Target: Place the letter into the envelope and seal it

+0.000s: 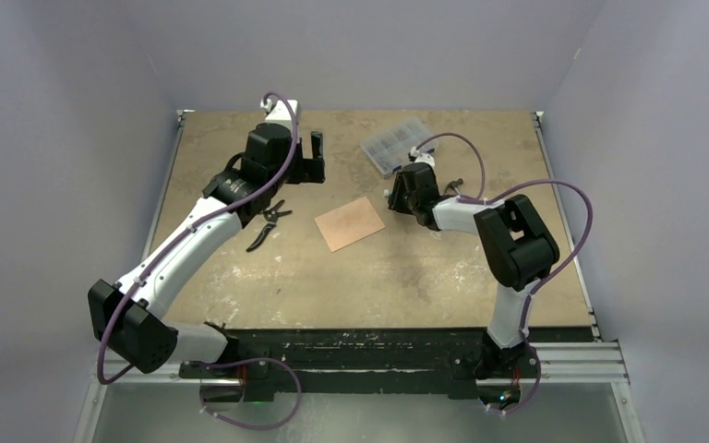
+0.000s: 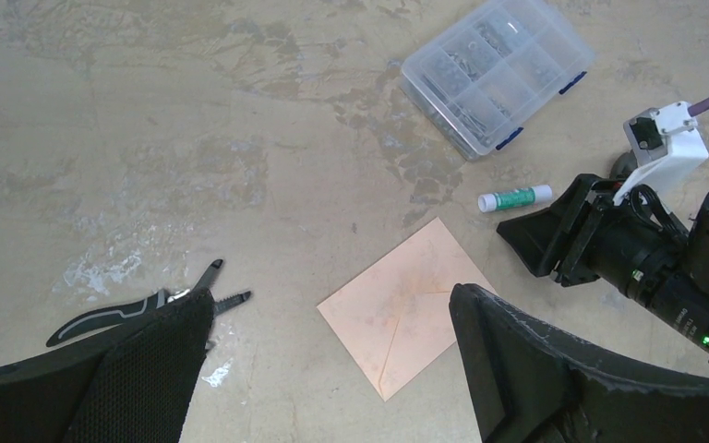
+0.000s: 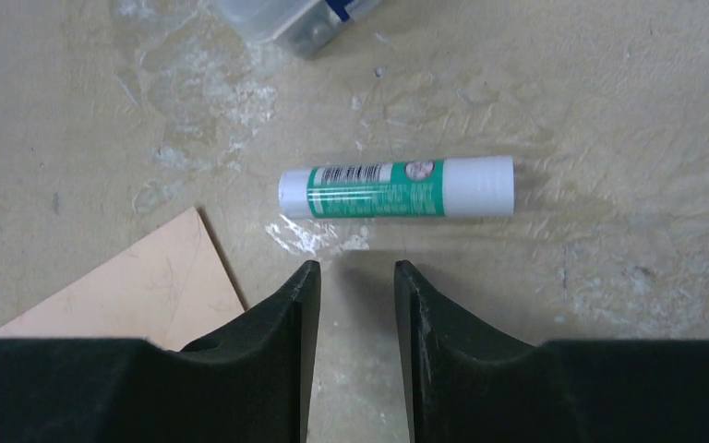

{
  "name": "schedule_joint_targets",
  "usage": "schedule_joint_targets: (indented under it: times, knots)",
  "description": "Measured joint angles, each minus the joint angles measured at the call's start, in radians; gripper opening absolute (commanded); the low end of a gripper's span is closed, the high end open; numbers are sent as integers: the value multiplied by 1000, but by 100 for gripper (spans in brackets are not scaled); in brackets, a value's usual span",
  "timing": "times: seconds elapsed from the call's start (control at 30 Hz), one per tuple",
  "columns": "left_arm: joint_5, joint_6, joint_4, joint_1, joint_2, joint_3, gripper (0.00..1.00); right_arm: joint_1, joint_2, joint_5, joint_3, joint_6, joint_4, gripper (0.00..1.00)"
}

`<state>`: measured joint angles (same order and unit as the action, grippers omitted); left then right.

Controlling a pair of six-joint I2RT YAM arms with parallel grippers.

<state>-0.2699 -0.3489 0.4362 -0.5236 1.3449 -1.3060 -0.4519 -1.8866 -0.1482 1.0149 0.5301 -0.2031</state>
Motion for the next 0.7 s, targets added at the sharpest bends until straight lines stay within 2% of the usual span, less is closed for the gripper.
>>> schedule_joint_targets:
  times: [0.43,0.7]
  knots:
    - [0,0,2,0,-19,0,99,0,-119,-78,137,5,-33,38]
    - [0,-11,14,0,-19,0,99,0,-143,-98,164,-4,-47,38]
